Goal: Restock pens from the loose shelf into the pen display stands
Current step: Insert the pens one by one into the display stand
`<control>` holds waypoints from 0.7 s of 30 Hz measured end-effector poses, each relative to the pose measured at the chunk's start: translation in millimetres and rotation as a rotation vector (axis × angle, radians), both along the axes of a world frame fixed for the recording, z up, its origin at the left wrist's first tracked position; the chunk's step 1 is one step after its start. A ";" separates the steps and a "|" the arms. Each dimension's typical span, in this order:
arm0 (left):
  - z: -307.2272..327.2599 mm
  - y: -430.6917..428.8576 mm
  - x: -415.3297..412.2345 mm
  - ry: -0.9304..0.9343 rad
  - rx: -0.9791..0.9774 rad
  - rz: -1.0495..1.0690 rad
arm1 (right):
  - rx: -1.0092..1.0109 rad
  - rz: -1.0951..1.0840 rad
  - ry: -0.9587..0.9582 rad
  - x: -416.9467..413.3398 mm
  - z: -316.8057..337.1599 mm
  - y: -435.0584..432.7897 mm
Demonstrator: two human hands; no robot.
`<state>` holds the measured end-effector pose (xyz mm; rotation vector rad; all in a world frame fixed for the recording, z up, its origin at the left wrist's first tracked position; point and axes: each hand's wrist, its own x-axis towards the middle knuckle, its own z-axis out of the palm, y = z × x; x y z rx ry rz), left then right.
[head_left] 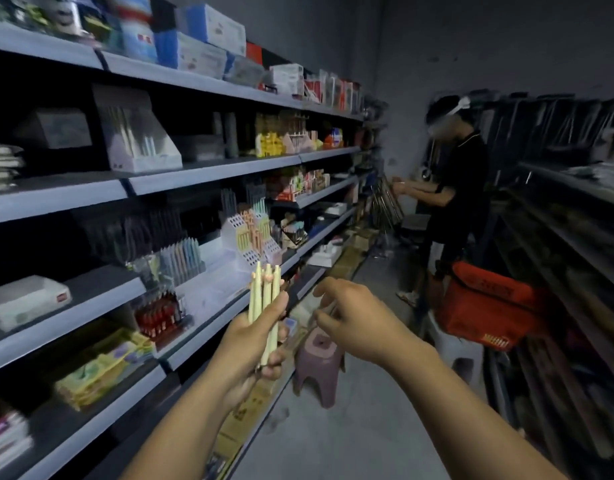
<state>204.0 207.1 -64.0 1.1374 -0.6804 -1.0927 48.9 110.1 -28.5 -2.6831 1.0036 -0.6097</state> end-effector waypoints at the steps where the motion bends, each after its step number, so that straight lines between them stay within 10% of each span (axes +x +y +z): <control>1: -2.0 -22.6 6.4 -0.016 0.008 -0.011 | 0.018 0.000 -0.028 6.7 -1.8 -23.7; 21: -57.6 -408.4 122.8 -0.086 0.063 0.324 | 0.758 0.456 -0.363 192.8 -67.6 -452.4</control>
